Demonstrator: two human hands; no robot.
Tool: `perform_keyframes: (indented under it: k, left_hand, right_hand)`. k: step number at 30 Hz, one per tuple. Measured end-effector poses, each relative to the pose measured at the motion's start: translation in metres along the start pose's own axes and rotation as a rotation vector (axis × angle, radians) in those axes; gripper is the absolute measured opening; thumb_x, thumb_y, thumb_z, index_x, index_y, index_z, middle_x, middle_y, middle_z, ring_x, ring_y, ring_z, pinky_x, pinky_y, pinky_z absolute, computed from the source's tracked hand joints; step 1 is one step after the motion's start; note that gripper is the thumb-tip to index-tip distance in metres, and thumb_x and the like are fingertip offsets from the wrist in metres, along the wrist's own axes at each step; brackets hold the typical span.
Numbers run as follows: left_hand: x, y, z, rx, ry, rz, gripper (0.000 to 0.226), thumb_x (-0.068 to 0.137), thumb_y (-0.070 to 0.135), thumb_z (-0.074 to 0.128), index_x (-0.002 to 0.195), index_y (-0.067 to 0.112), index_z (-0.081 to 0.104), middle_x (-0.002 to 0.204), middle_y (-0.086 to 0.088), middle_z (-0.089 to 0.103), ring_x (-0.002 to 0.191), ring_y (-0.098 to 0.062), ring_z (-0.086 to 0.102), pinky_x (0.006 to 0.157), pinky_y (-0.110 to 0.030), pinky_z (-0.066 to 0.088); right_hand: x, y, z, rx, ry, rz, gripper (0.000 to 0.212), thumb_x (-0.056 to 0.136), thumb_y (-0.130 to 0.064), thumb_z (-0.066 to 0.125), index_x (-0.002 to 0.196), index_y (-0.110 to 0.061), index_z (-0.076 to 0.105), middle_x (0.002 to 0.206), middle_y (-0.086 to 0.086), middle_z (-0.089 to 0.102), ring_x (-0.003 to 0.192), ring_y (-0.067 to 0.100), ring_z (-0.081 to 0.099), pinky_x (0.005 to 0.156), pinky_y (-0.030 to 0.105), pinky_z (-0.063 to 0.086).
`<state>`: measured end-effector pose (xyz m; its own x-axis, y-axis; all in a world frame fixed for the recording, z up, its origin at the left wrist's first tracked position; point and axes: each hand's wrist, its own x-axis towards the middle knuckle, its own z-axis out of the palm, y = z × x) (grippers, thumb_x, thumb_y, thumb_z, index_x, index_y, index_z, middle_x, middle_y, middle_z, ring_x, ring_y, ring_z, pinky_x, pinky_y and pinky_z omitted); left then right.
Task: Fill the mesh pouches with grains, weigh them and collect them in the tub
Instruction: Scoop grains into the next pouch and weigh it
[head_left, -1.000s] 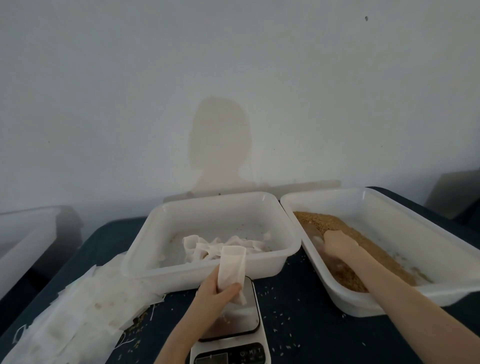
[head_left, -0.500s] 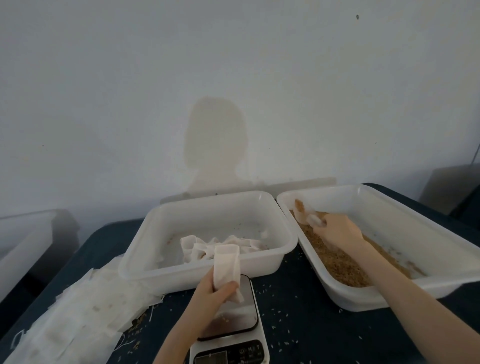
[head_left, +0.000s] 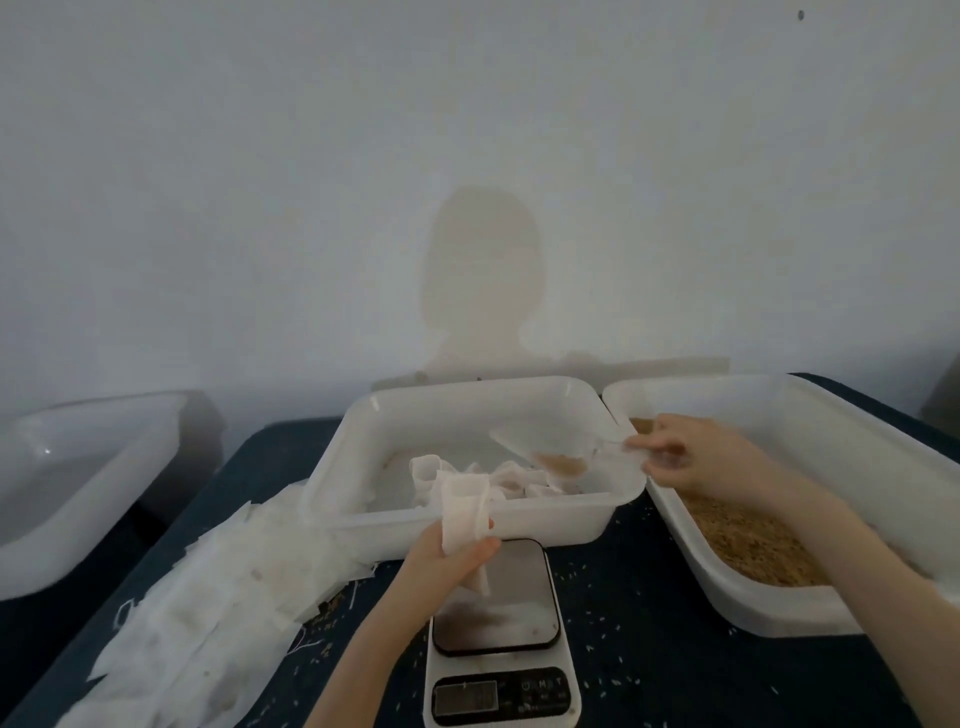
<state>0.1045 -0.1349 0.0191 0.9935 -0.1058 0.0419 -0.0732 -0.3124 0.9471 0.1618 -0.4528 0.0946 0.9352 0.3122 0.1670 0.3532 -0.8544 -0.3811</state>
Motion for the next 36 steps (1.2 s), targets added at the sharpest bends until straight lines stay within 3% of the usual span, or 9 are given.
perform_keyframes:
  k: [5, 9, 14, 20, 28, 32, 36]
  left_hand:
    - [-0.006, -0.005, -0.017, 0.176, -0.025, 0.015, 0.018, 0.084, 0.044, 0.065, 0.099, 0.034, 0.063, 0.094, 0.009, 0.069, 0.086, -0.002, 0.064, 0.071, -0.016, 0.05]
    - [-0.009, -0.01, -0.027, 0.252, -0.075, 0.012, 0.02, 0.08, 0.052, 0.063, 0.096, 0.039, 0.064, 0.09, 0.012, 0.068, 0.081, 0.0, 0.063, 0.07, -0.015, 0.047]
    - [-0.011, -0.011, -0.03, 0.269, -0.101, 0.0, 0.041, 0.07, 0.068, 0.055, 0.1, 0.041, 0.063, 0.093, 0.016, 0.068, 0.085, 0.002, 0.063, 0.073, -0.016, 0.046]
    - [-0.009, -0.007, -0.026, 0.323, -0.124, 0.027, 0.04, 0.072, 0.07, 0.054, 0.102, 0.045, 0.061, 0.094, 0.02, 0.067, 0.086, 0.003, 0.062, 0.074, -0.017, 0.046]
    - [-0.006, -0.006, -0.025, 0.444, -0.092, 0.039, 0.05, 0.068, 0.075, 0.051, 0.108, 0.046, 0.054, 0.094, 0.019, 0.065, 0.086, 0.0, 0.061, 0.081, -0.03, 0.053]
    - [-0.006, -0.002, -0.018, 0.471, -0.1, 0.089, 0.052, 0.069, 0.073, 0.051, 0.116, 0.049, 0.049, 0.098, 0.024, 0.064, 0.088, 0.005, 0.059, 0.082, -0.028, 0.053]
    - [-0.004, -0.002, -0.008, 0.5, -0.069, 0.13, 0.049, 0.068, 0.07, 0.053, 0.109, 0.043, 0.05, 0.092, 0.021, 0.063, 0.084, 0.005, 0.058, 0.076, -0.023, 0.052]
  right_hand:
    - [-0.003, -0.007, 0.005, 0.129, -0.037, -0.124, 0.036, 0.083, -0.032, 0.064, 0.096, -0.065, 0.06, 0.088, -0.021, 0.052, 0.081, 0.001, 0.055, 0.077, 0.024, 0.047]
    - [-0.004, -0.009, 0.003, 0.263, -0.04, -0.144, 0.039, 0.082, -0.021, 0.066, 0.095, -0.059, 0.066, 0.086, -0.019, 0.055, 0.082, 0.003, 0.057, 0.078, 0.023, 0.046]
    - [-0.009, -0.016, -0.005, 0.278, -0.099, -0.167, 0.046, 0.082, -0.013, 0.066, 0.091, -0.059, 0.067, 0.085, -0.016, 0.055, 0.082, 0.003, 0.056, 0.076, 0.012, 0.045]
    - [-0.007, -0.026, -0.011, 0.117, -0.164, -0.158, 0.04, 0.081, -0.02, 0.068, 0.099, -0.055, 0.061, 0.09, -0.013, 0.055, 0.085, 0.003, 0.053, 0.081, 0.024, 0.047]
    - [-0.006, -0.036, -0.017, 0.037, -0.192, -0.173, 0.042, 0.08, -0.019, 0.068, 0.095, -0.057, 0.057, 0.088, -0.015, 0.053, 0.08, -0.001, 0.049, 0.071, 0.019, 0.042]
    - [-0.006, -0.042, -0.017, -0.035, -0.186, -0.171, 0.041, 0.081, -0.021, 0.067, 0.109, -0.05, 0.062, 0.089, -0.015, 0.051, 0.082, 0.002, 0.05, 0.071, 0.02, 0.042]
    - [-0.003, -0.059, -0.019, -0.24, -0.146, -0.178, 0.04, 0.083, -0.026, 0.062, 0.117, -0.045, 0.062, 0.093, -0.018, 0.046, 0.084, 0.004, 0.05, 0.065, 0.019, 0.038]
